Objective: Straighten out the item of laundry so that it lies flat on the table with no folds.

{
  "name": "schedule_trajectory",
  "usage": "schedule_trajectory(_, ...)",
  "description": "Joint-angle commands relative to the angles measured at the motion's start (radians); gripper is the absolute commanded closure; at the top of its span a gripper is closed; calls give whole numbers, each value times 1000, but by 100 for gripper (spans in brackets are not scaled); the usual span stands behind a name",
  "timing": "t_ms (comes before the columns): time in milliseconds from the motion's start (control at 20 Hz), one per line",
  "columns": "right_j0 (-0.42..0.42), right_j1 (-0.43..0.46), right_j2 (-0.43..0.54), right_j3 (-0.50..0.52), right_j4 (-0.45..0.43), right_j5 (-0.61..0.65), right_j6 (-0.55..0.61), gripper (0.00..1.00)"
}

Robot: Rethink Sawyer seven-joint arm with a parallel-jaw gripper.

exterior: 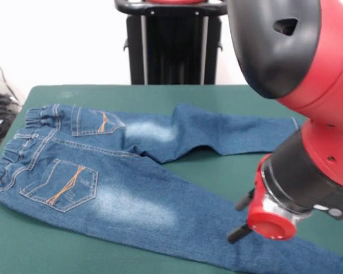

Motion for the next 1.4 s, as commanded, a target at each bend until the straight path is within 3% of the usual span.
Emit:
schedule_trajectory(50,-7,23,-267,-110,264,99,438,0)
schedule_trajectory(500,-15,16,-462,-78,493,114,428,0)
schedule_trajectory(950,-47,64,-702,-59,686,48,439,0)
schedule_trajectory(1400,-64,112,-862,-25,794,-17,434,0)
